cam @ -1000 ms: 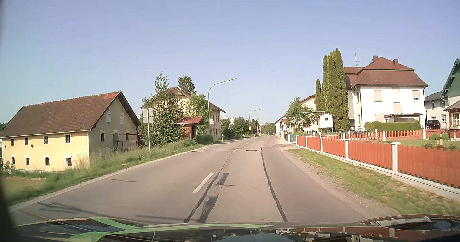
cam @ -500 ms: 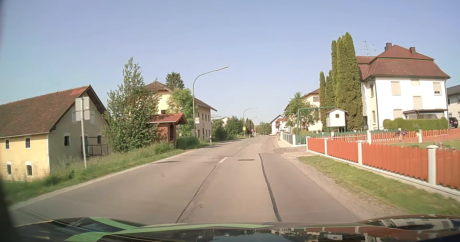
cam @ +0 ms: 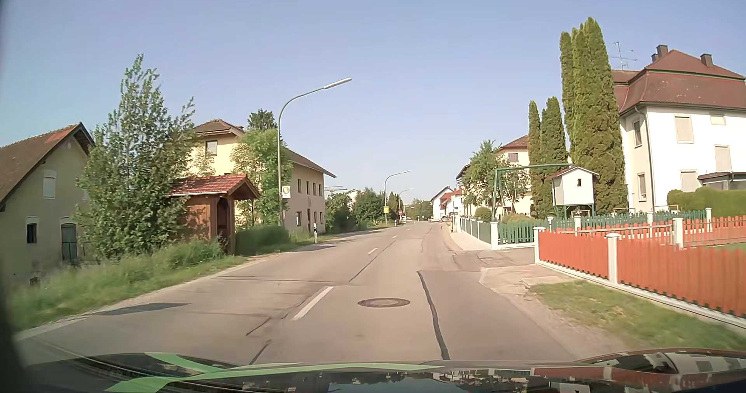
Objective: Follow the waypoints while adhering to traffic rules and regulations
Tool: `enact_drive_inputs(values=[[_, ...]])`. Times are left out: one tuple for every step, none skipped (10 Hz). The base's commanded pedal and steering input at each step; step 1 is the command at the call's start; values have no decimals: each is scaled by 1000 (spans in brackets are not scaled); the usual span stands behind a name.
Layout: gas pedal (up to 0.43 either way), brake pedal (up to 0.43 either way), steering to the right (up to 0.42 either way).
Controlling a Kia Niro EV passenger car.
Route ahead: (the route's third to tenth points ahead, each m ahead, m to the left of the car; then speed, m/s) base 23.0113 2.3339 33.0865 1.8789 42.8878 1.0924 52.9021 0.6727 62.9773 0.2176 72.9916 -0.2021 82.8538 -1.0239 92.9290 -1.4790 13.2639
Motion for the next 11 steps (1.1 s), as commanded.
enact_drive_inputs(values=[[67,0,11],[67,0,10],[67,0,10],[67,0,9],[79,0,8],[130,0,7],[138,0,7],[138,0,7],[138,0,7],[138,0,7],[118,0,7]])
